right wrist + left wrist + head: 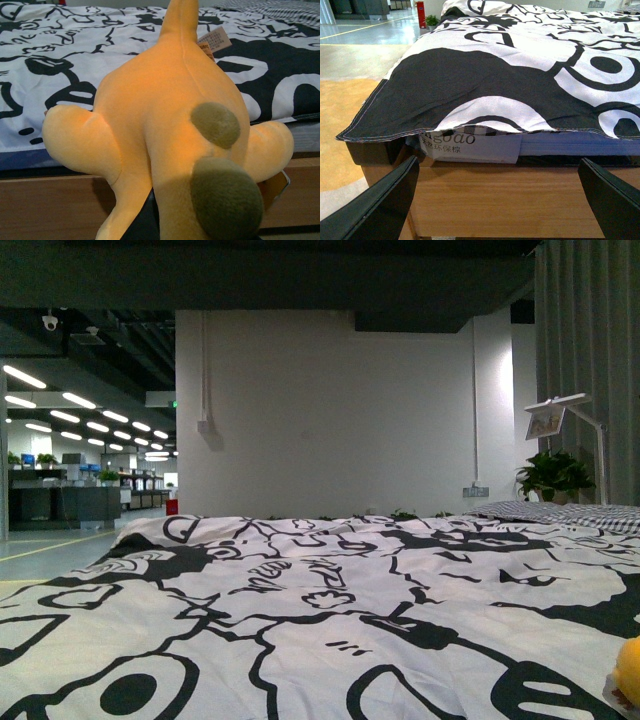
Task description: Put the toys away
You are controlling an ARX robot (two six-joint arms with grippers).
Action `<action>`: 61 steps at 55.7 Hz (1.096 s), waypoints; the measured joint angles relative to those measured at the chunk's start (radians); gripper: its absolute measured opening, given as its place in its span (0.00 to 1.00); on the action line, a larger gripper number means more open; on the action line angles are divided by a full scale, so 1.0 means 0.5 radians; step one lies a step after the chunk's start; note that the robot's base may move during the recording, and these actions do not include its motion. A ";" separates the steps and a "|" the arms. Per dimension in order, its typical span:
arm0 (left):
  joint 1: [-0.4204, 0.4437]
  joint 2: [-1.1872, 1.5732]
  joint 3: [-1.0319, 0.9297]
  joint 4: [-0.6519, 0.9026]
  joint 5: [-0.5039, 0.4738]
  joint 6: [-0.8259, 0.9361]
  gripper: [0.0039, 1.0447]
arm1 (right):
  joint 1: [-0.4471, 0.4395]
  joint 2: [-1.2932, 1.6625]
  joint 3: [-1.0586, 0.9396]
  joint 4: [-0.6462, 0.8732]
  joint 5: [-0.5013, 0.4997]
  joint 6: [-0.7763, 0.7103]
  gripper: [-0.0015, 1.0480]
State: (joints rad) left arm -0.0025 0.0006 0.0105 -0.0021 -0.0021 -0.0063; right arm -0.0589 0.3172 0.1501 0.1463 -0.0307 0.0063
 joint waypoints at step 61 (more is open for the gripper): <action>0.000 0.000 0.000 0.000 0.003 0.000 0.94 | 0.111 -0.612 -0.271 -0.304 0.063 -0.002 0.06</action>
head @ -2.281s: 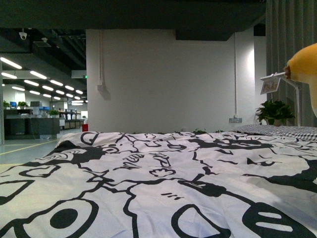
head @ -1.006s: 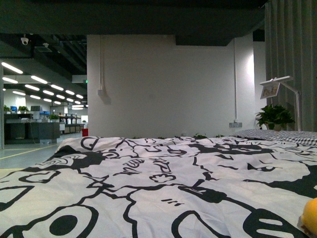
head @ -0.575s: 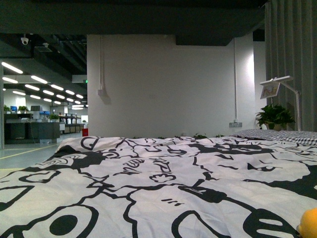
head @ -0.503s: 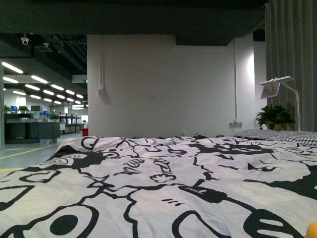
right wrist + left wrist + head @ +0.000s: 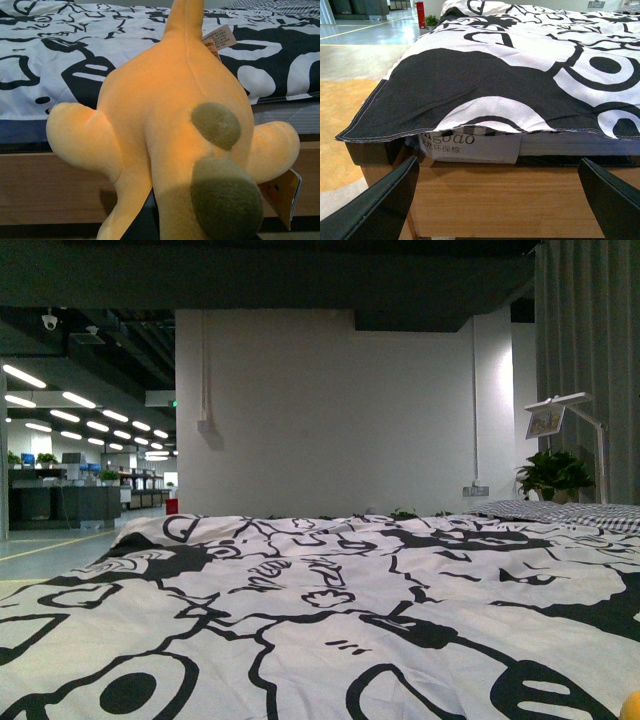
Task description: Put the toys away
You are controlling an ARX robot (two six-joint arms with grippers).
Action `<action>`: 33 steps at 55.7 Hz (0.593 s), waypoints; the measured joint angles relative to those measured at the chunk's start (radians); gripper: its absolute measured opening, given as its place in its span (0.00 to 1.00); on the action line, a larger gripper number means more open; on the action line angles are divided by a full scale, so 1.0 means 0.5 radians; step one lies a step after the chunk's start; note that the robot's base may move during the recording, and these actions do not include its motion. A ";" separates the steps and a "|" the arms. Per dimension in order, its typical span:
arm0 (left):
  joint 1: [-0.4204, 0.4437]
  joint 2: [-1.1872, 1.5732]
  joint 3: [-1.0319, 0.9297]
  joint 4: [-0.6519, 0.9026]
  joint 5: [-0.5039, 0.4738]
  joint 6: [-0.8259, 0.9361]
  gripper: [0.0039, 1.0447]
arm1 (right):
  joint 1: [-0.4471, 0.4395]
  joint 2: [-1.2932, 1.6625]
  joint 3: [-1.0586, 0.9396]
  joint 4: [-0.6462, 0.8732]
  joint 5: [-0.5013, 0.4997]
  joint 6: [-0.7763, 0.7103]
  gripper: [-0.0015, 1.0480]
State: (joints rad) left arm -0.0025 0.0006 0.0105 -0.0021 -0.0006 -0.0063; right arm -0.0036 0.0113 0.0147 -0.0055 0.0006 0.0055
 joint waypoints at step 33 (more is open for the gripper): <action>0.002 0.000 0.000 0.000 -0.005 0.000 0.94 | 0.005 -0.001 0.000 0.000 -0.012 0.000 0.06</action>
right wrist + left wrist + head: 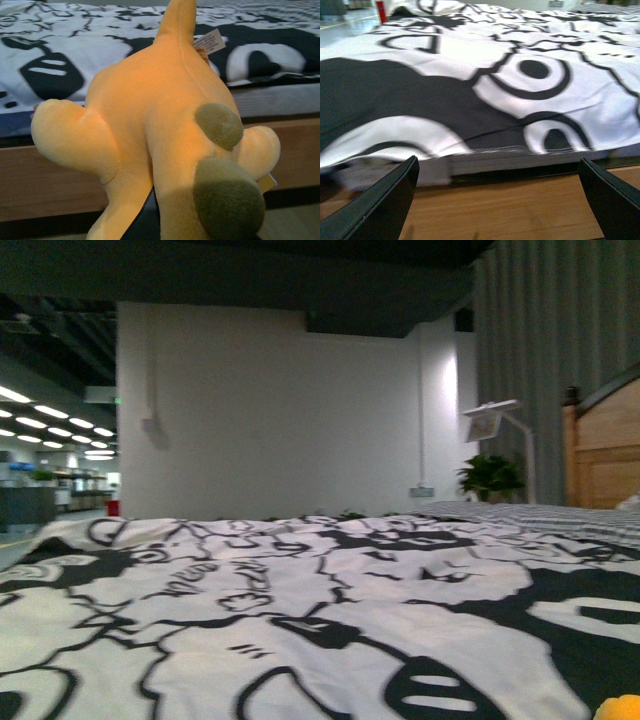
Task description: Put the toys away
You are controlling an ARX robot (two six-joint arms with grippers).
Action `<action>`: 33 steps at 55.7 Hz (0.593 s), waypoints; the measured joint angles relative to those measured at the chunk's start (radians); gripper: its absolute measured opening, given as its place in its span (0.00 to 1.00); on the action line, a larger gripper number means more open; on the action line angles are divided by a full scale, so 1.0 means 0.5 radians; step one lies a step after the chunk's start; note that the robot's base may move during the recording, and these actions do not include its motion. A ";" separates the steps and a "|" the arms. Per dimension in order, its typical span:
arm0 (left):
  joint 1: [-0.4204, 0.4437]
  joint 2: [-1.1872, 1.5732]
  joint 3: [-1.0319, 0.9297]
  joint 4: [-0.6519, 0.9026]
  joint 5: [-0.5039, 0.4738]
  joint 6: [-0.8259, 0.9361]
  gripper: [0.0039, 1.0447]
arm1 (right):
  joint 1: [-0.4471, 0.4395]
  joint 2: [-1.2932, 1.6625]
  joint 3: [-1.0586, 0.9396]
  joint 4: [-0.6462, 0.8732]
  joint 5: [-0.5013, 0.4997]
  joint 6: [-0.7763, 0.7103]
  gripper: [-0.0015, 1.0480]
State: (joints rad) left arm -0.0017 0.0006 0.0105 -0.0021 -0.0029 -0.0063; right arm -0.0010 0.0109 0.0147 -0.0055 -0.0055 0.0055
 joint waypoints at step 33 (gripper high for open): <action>-0.002 0.000 0.000 0.000 0.005 0.002 0.94 | 0.000 -0.005 0.000 0.000 0.010 0.000 0.06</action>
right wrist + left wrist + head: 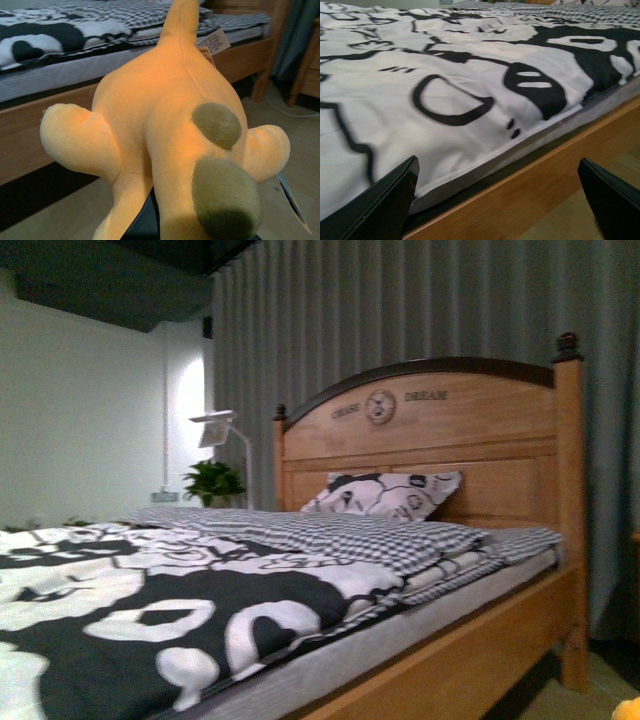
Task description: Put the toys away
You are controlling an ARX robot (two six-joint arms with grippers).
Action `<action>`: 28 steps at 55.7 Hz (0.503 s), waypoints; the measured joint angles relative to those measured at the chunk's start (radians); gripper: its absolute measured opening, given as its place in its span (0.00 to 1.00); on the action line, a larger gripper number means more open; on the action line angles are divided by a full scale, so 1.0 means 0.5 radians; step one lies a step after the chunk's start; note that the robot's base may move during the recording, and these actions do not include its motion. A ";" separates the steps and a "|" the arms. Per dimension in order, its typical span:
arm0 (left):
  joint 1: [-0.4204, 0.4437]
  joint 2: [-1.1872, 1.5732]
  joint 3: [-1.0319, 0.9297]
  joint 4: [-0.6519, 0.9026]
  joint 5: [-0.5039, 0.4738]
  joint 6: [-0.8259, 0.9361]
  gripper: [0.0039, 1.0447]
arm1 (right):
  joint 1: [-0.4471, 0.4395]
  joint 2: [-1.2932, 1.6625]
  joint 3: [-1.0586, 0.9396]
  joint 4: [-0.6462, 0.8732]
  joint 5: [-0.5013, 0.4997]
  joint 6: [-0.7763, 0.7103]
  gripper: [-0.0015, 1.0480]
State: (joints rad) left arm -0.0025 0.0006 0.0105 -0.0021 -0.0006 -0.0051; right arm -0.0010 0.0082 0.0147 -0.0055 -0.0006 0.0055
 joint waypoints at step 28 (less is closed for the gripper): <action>0.001 0.001 0.000 0.000 -0.001 0.001 0.94 | 0.000 -0.003 0.000 -0.001 0.002 0.000 0.06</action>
State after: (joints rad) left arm -0.0021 0.0010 0.0105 -0.0021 -0.0010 -0.0048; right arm -0.0010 0.0067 0.0147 -0.0059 0.0002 0.0055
